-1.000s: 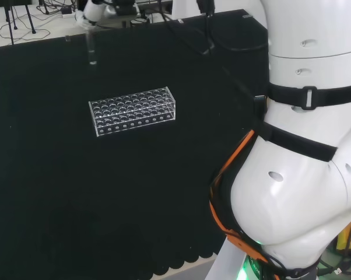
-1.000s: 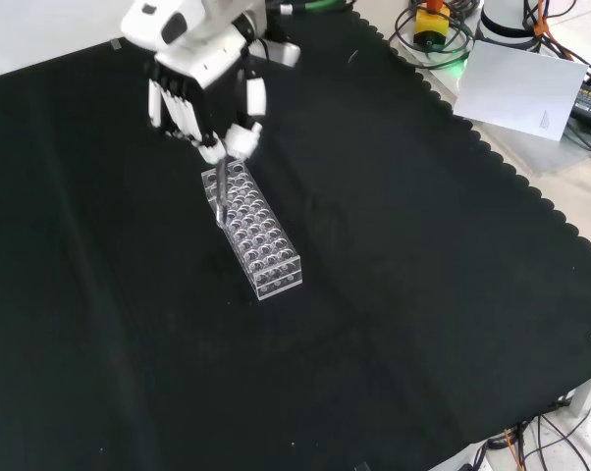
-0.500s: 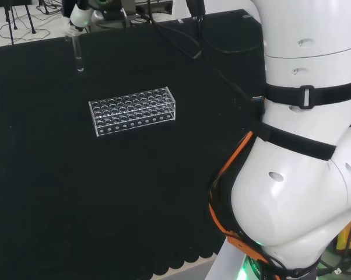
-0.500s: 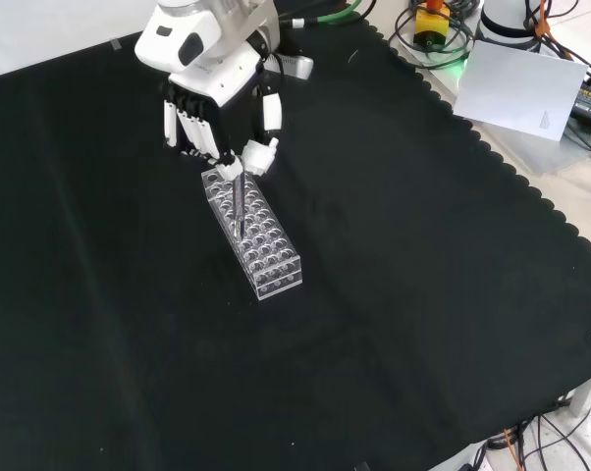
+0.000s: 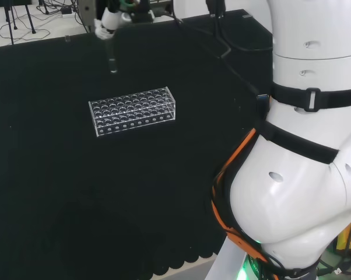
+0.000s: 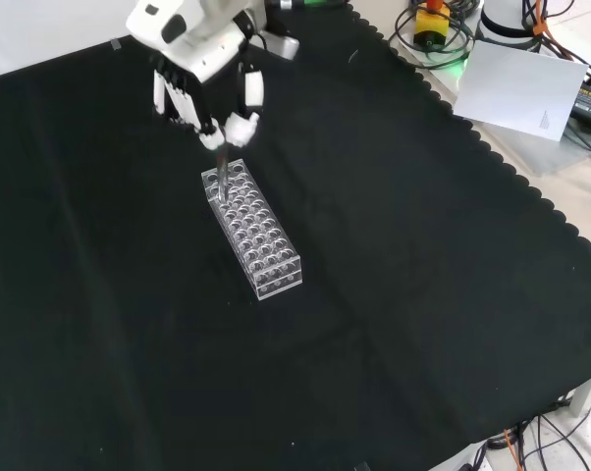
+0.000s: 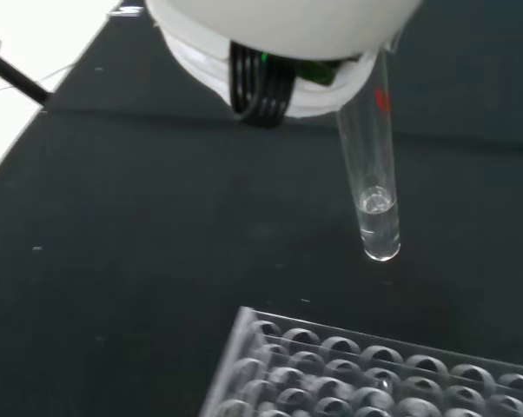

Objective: Shake the test tube.

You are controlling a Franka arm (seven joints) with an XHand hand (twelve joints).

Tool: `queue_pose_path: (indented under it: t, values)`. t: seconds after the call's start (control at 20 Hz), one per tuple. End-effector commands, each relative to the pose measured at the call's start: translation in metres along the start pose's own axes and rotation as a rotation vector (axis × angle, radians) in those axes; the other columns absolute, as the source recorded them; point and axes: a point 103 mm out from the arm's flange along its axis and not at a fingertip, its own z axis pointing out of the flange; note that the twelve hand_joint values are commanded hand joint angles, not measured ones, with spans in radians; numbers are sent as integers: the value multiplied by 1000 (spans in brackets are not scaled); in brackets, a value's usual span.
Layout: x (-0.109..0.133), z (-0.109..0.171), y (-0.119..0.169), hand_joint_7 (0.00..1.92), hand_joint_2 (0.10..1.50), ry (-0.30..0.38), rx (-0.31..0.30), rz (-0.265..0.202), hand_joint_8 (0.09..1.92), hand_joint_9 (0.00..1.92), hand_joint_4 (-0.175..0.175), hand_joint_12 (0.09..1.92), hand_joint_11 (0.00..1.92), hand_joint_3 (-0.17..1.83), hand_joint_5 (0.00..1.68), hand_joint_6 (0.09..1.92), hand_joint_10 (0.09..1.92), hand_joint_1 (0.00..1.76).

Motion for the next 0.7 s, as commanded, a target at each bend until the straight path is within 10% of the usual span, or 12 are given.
queue_pose_path:
  t: [0.05,0.7]
  values:
    - [-69,-7,-26,1484,623,-36,-14,132,556,1470,-175,1156,937,594,1451,87,189,1440]
    - [-42,-3,-14,1485,622,-16,-11,83,554,1471,-175,1156,938,594,1454,87,187,1441]
